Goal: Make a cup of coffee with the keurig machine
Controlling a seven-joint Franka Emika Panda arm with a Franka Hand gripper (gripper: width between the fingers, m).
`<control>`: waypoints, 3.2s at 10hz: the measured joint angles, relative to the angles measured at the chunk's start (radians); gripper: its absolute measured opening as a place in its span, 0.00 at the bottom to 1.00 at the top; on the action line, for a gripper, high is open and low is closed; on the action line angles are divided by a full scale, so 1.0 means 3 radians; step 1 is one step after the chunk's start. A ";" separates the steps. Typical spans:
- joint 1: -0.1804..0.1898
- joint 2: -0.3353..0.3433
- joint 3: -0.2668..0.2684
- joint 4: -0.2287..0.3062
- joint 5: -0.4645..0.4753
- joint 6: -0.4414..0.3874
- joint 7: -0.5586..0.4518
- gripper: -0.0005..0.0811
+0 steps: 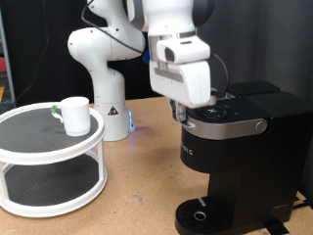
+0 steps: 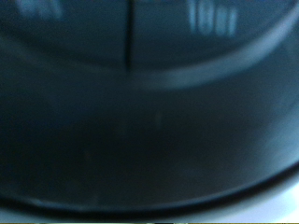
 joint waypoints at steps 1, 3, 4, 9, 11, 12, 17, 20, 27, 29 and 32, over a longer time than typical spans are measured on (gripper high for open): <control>-0.0012 0.0025 -0.0015 -0.0030 -0.0003 0.0090 -0.0022 0.02; -0.0017 0.0082 -0.0035 -0.0108 -0.0003 0.0174 -0.0056 0.02; -0.0017 0.0124 -0.0037 -0.0141 -0.0002 0.0234 -0.0071 0.02; -0.0017 0.0143 -0.0052 -0.0182 0.0249 0.0390 -0.0270 0.02; -0.0017 0.0140 -0.0055 -0.0199 0.0278 0.0425 -0.0299 0.02; -0.0018 0.0139 -0.0057 -0.0201 0.0278 0.0426 -0.0299 0.02; -0.0023 0.0051 -0.0177 0.0005 0.0762 0.0057 -0.0561 0.02; -0.0032 -0.0072 -0.0298 0.0265 0.0871 -0.0370 -0.0646 0.02; -0.0064 -0.0184 -0.0429 0.0356 0.0520 -0.1201 -0.1006 0.02; -0.0088 -0.0344 -0.0561 0.0293 0.0613 -0.1404 -0.1328 0.02; -0.0130 -0.0707 -0.0739 0.0012 0.1114 -0.1406 -0.1271 0.02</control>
